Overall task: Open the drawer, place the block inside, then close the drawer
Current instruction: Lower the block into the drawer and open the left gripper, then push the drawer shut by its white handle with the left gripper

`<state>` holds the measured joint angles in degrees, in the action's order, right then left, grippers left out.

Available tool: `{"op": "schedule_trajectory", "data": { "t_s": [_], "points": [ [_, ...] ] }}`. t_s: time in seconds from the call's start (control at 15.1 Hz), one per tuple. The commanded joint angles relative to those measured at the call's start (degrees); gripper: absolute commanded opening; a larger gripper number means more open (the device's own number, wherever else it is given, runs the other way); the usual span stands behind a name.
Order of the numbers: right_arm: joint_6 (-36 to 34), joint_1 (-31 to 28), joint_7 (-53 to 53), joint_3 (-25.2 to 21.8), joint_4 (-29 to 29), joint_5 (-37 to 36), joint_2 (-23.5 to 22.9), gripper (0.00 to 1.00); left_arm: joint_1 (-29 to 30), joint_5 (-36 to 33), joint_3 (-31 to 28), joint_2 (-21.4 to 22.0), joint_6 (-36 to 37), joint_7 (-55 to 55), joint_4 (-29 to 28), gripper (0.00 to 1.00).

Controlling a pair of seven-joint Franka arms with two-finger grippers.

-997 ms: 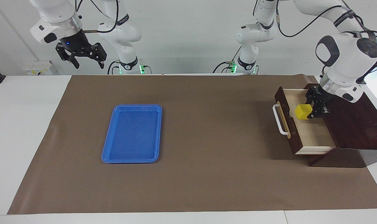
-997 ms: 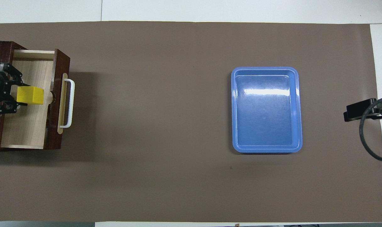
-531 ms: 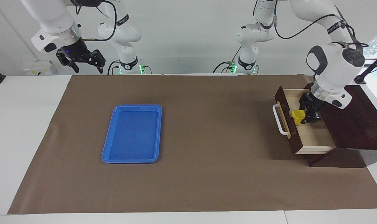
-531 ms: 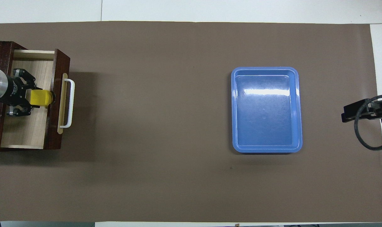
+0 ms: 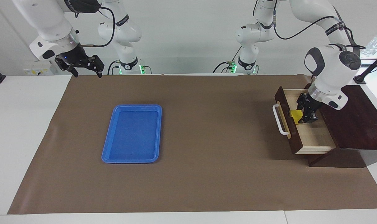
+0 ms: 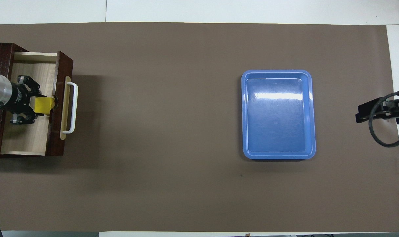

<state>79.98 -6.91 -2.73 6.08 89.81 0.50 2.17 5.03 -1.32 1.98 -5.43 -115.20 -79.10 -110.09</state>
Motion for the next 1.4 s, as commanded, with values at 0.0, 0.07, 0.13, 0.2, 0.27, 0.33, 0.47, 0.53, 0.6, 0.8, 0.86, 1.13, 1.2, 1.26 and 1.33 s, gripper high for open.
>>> {"op": "schedule_trajectory", "data": {
  "t_s": [0.0,0.07,0.13,0.2,0.27,0.33,0.47,0.53,0.6,0.8,0.86,1.13,1.2,1.26,1.33],
  "points": [
    [-1.32,-0.56,1.41,0.51,-3.06,-1.64,-1.29,1.00,-0.63,-0.53,0.13,2.00,-0.91,-0.70,-2.15,1.00],
    [-1.32,-0.56,1.41,0.60,-3.06,-1.73,-1.29,1.00,-0.81,-0.53,0.13,2.00,-0.56,-0.79,-1.80,1.00],
    [-1.15,-0.47,1.41,0.51,-2.97,-1.81,-1.29,1.00,-0.90,-0.53,0.04,1.83,0.05,-0.79,-1.36,1.00],
    [-1.06,-0.47,1.41,0.60,-2.97,-1.81,-1.20,1.00,-0.90,-0.53,0.13,1.82,1.28,-0.79,-0.14,1.00],
    [-0.88,-0.47,1.50,0.60,-2.80,-1.81,-1.20,1.00,-0.90,-0.53,0.30,1.65,3.29,-0.71,1.62,1.00],
    [-0.79,-0.56,1.58,0.51,-2.62,-1.81,-1.11,1.00,-0.90,-0.53,0.48,1.39,6.01,-0.70,4.07,1.00],
    [-0.36,-0.47,1.76,0.51,-2.27,-1.90,-1.02,1.00,-2.56,0.09,0.57,1.39,11.20,-0.70,9.26,1.00],
    [0.69,-0.39,1.85,0.51,-1.83,-2.08,-0.94,1.00,-3.62,0.26,0.57,1.21,12.96,-0.97,11.19,1.00],
    [1.31,-0.38,1.85,0.60,-1.66,-2.25,-1.02,1.00,-5.02,0.27,0.57,1.12,13.85,-1.84,12.17,1.00],
    [1.49,-0.38,1.76,0.60,-1.65,-2.25,-1.20,1.00,-9.42,0.18,0.57,1.12,12.02,-5.89,11.22,1.00],
    [1.32,-0.47,1.76,0.60,-1.83,-2.25,-1.20,1.00,-9.69,0.18,0.57,1.21,11.40,-6.59,10.26,1.00],
    [1.14,-0.74,1.76,0.95,-1.92,-2.25,-0.85,1.00,-10.83,0.00,0.48,1.47,3.86,-8.35,3.31,1.00],
    [1.14,-0.74,1.85,1.04,-1.92,-2.25,-0.85,1.00,-10.40,-0.08,0.48,1.56,3.06,-8.18,2.61,1.00],
    [1.23,-0.48,1.85,1.04,-1.66,-2.25,-0.67,1.00,-9.96,-0.26,0.39,1.47,2.44,-7.83,1.82,1.00],
    [1.32,-0.21,1.59,1.04,-1.48,-2.25,-0.59,1.00,-9.78,-0.44,0.31,1.56,1.13,-7.65,0.85,1.00]
  ]
}}
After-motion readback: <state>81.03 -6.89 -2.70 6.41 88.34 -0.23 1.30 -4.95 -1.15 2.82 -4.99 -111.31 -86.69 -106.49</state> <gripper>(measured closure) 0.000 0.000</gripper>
